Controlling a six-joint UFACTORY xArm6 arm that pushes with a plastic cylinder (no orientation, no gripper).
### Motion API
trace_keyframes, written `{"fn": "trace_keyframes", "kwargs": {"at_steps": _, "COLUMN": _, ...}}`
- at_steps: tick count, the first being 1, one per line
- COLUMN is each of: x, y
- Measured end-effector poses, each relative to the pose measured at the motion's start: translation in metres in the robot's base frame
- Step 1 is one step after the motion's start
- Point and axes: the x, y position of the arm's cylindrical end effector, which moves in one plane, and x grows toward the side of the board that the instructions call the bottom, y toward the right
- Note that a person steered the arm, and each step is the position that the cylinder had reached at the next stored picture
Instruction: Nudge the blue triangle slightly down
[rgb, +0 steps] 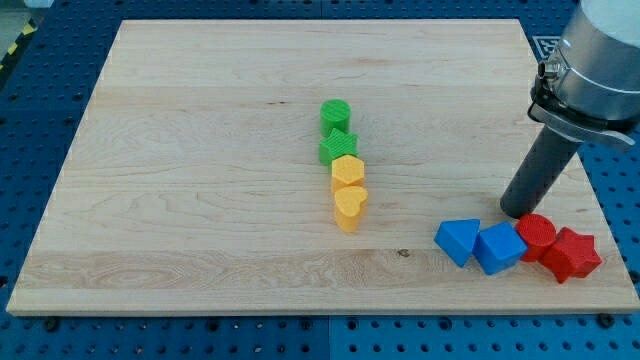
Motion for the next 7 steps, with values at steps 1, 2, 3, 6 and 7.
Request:
{"fn": "trace_keyframes", "kwargs": {"at_steps": 1, "x": 0.014, "y": 0.0}}
{"fn": "trace_keyframes", "kwargs": {"at_steps": 2, "x": 0.016, "y": 0.0}}
{"fn": "trace_keyframes", "kwargs": {"at_steps": 3, "x": 0.01, "y": -0.002}}
{"fn": "trace_keyframes", "kwargs": {"at_steps": 6, "x": -0.003, "y": -0.083}}
{"fn": "trace_keyframes", "kwargs": {"at_steps": 7, "x": 0.001, "y": -0.083}}
